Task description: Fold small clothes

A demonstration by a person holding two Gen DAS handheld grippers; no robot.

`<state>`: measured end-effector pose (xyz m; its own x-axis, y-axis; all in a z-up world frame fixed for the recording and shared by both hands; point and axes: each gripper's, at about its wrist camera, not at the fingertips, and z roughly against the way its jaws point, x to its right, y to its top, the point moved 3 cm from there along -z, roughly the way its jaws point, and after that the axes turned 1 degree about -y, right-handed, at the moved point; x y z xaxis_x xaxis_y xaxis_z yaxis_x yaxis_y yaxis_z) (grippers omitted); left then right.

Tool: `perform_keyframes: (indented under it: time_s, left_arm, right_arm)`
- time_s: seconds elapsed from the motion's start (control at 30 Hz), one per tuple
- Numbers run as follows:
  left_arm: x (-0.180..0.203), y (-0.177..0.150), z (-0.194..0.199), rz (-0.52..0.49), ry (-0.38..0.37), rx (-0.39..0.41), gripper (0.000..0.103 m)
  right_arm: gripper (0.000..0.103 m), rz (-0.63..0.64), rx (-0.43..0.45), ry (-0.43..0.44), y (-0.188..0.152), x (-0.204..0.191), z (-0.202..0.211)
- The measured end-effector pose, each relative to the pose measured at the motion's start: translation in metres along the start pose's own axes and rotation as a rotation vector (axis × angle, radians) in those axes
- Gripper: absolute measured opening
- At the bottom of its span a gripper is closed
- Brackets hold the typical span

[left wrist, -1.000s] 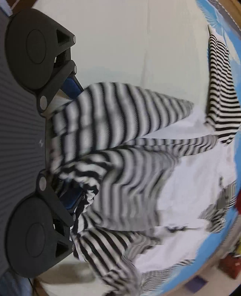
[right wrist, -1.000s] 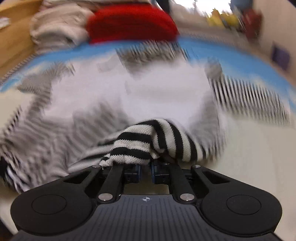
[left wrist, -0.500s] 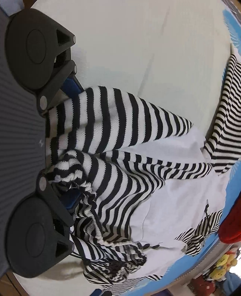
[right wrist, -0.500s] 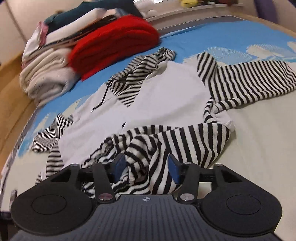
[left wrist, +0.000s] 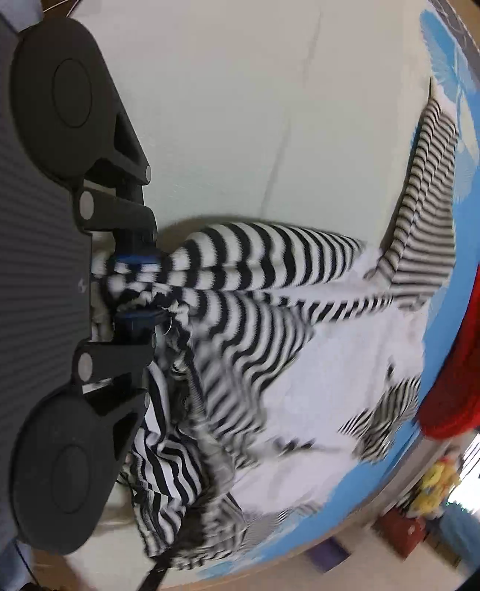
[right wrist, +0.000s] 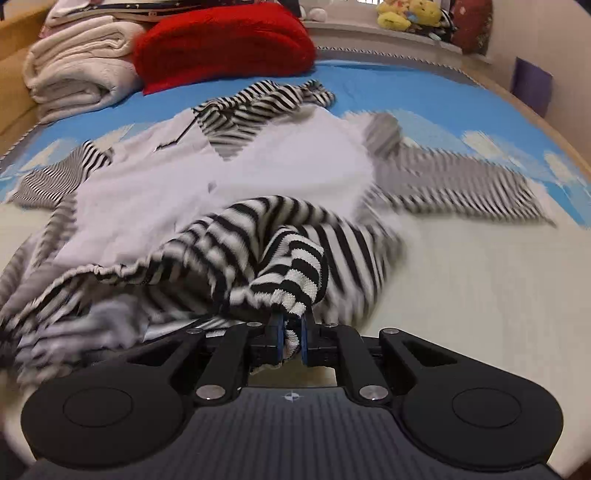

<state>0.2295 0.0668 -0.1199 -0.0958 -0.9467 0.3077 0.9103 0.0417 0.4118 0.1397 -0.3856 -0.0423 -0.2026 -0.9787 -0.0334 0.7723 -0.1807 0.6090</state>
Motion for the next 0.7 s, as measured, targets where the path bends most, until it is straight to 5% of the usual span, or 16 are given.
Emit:
perform_keyframes:
  time_s: [0.13, 0.23, 0.3, 0.37, 0.5, 0.63, 0.7]
  left_arm:
    - [0.007, -0.025, 0.012, -0.054, -0.032, -0.027, 0.026]
    - [0.001, -0.035, 0.008, -0.034, 0.010, -0.061, 0.052]
    - [-0.005, -0.035, 0.015, -0.008, -0.001, -0.042, 0.076]
    - [-0.012, -0.030, 0.027, 0.045, -0.036, -0.016, 0.085]
    - [-0.018, -0.015, 0.035, 0.137, -0.113, 0.021, 0.090]
    - [-0.015, -0.003, -0.004, 0.185, -0.025, -0.099, 0.087]
    - [-0.002, -0.007, -0.021, 0.126, 0.033, -0.166, 0.045]
  right_arm:
    - [0.008, 0.078, -0.088, -0.020, -0.081, 0.012, 0.027]
    - [0.015, 0.145, -0.223, -0.017, -0.115, 0.005, 0.013]
    - [0.035, 0.126, -0.186, -0.026, -0.111, 0.004, 0.023]
    - [0.069, 0.048, -0.084, 0.023, -0.099, 0.011, 0.045]
    - [0.073, -0.224, 0.007, 0.130, -0.069, 0.037, 0.054]
    - [0.074, -0.422, -0.114, 0.008, -0.054, 0.045, -0.010]
    - [0.050, -0.321, -0.226, 0.006, -0.062, 0.029, -0.037]
